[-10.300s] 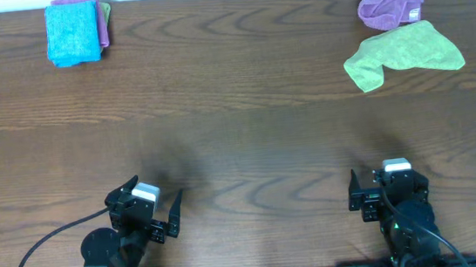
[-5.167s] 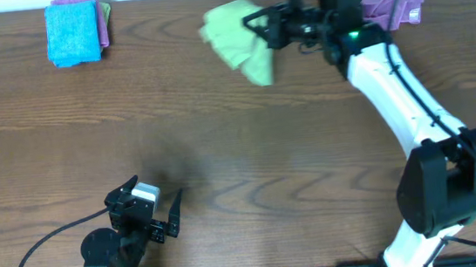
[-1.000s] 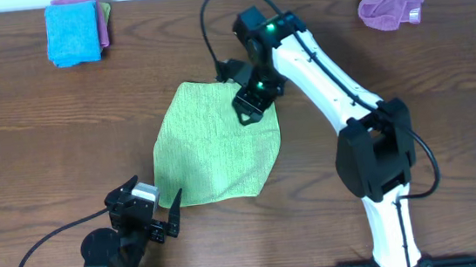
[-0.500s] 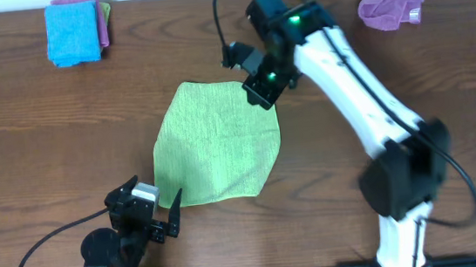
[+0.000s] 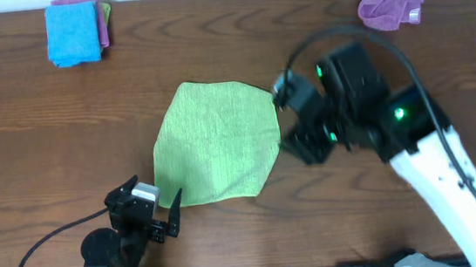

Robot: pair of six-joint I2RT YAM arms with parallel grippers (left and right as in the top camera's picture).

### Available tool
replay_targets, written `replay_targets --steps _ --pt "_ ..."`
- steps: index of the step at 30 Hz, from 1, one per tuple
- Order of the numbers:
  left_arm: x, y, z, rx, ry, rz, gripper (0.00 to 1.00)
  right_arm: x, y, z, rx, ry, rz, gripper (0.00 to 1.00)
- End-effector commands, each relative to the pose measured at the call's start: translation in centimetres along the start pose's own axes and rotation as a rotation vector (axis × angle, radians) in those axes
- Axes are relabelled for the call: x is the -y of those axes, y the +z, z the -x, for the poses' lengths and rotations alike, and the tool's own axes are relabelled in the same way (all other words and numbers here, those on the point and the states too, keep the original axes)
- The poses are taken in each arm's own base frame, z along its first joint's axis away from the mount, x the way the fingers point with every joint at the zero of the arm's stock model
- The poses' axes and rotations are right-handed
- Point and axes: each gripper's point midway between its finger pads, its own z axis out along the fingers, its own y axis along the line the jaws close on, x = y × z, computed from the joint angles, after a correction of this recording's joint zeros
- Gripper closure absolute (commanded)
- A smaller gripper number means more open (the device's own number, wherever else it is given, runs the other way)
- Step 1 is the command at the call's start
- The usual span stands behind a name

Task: Fold the cloth

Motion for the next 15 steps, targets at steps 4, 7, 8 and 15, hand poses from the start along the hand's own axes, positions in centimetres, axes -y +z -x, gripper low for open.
replay_targets --steps 4,7,8,15 --pt "-0.4 0.3 -1.0 -0.024 0.031 0.026 0.05 -2.1 4.3 -6.4 -0.100 0.101 0.128 0.28" --pt "1.4 0.2 -0.7 -0.006 -0.018 -0.082 0.05 -1.8 6.7 -7.7 -0.095 0.103 0.139 0.08" --pt "2.8 0.1 -0.4 0.008 -0.040 -0.165 0.05 -1.5 7.3 -7.4 -0.073 0.114 0.132 0.05" --pt "7.7 -1.8 3.0 0.159 0.007 -0.470 0.05 1.3 9.1 -6.6 0.004 0.218 0.095 0.01"
